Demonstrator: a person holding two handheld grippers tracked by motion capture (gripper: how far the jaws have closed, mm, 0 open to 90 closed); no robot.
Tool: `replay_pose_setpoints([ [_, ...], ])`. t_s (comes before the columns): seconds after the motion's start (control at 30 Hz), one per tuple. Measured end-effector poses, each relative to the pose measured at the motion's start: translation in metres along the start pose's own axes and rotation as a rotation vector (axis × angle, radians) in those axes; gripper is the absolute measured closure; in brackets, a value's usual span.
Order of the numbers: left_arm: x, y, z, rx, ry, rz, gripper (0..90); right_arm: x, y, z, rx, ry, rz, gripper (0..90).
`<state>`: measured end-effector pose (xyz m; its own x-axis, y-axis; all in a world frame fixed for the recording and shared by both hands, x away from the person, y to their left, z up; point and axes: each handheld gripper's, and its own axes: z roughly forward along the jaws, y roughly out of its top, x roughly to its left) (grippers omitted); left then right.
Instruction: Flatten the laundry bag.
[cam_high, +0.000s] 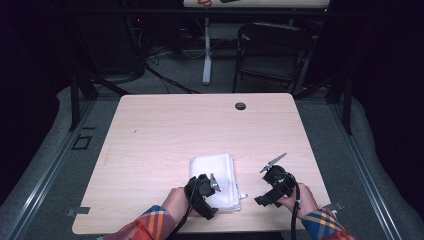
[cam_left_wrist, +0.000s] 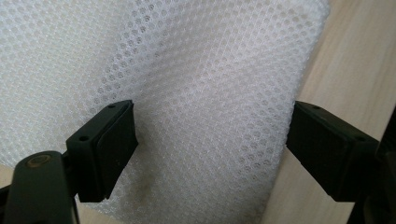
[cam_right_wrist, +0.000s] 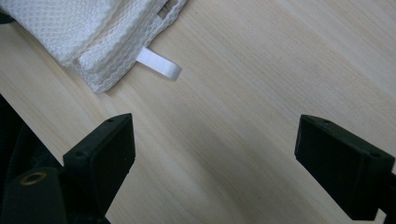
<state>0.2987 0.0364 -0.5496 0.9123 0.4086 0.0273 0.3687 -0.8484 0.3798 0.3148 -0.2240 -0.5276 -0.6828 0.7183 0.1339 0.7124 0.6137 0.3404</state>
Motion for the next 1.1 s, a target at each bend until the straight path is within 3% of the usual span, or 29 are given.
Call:
replay_pose_setpoints([
  [0.2, 0.001, 0.000, 0.001, -0.017, 0.019, 0.003, 22.9, 0.002, 0.000, 0.002, -0.003, 0.017, 0.001, 12.8],
  [0.43, 0.004, -0.002, -0.002, -0.045, -0.007, -0.007, 37.8, 0.003, 0.000, 0.002, -0.004, 0.029, -0.005, 13.8],
  [0.57, 0.007, -0.003, -0.004, -0.050, -0.030, -0.017, 42.5, 0.004, 0.001, 0.002, 0.002, 0.025, -0.021, 14.6],
  [0.77, 0.008, -0.003, -0.008, -0.067, -0.041, -0.021, 41.7, 0.006, 0.001, 0.003, 0.001, 0.034, -0.028, 15.3],
  [0.97, 0.011, -0.004, -0.009, -0.081, -0.078, -0.030, 50.7, 0.007, 0.001, 0.004, 0.001, 0.038, -0.027, 15.2],
  [1.1, 0.009, -0.003, -0.008, -0.067, -0.074, -0.010, 55.1, 0.008, 0.002, 0.004, 0.004, 0.037, -0.033, 15.5],
])
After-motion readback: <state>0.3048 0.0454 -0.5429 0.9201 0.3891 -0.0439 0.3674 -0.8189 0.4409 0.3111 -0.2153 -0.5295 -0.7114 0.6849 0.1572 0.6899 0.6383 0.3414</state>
